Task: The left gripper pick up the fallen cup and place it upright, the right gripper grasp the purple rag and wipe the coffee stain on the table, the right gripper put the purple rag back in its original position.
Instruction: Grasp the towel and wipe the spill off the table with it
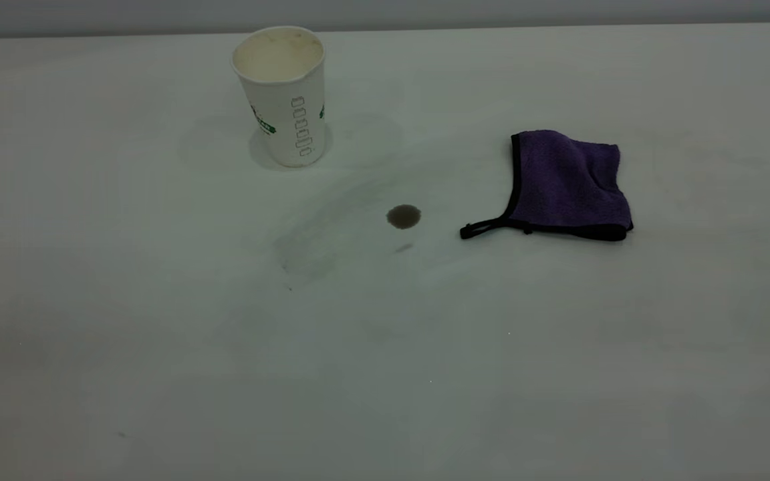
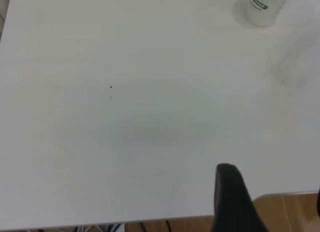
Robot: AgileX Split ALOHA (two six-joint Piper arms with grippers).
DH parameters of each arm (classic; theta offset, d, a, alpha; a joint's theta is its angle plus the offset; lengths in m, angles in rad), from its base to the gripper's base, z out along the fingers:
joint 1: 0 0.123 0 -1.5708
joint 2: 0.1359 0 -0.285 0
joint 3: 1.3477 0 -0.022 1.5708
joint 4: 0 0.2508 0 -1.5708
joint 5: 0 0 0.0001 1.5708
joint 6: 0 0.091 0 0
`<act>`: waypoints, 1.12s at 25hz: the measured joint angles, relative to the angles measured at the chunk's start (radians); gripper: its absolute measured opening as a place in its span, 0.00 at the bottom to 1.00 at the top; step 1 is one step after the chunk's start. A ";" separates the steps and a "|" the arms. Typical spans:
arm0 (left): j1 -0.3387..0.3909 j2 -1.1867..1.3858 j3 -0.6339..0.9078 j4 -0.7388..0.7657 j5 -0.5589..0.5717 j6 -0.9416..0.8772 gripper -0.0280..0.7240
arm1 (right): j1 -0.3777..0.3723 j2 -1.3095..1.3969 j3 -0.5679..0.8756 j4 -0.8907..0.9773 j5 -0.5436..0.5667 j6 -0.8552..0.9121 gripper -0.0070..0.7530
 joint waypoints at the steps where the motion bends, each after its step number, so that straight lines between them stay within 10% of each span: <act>1: 0.000 0.000 0.000 0.000 0.000 0.000 0.66 | 0.000 0.000 -0.004 -0.002 -0.008 0.000 0.32; 9: 0.000 0.000 0.000 0.000 0.000 0.000 0.66 | 0.000 0.364 -0.134 -0.027 -0.213 0.022 0.42; 17: 0.000 0.000 0.000 0.000 0.000 0.000 0.66 | 0.000 1.029 -0.340 -0.020 -0.392 -0.039 0.92; 28: 0.000 0.000 0.000 0.000 0.000 0.000 0.66 | 0.030 1.786 -0.583 0.165 -0.556 -0.310 0.97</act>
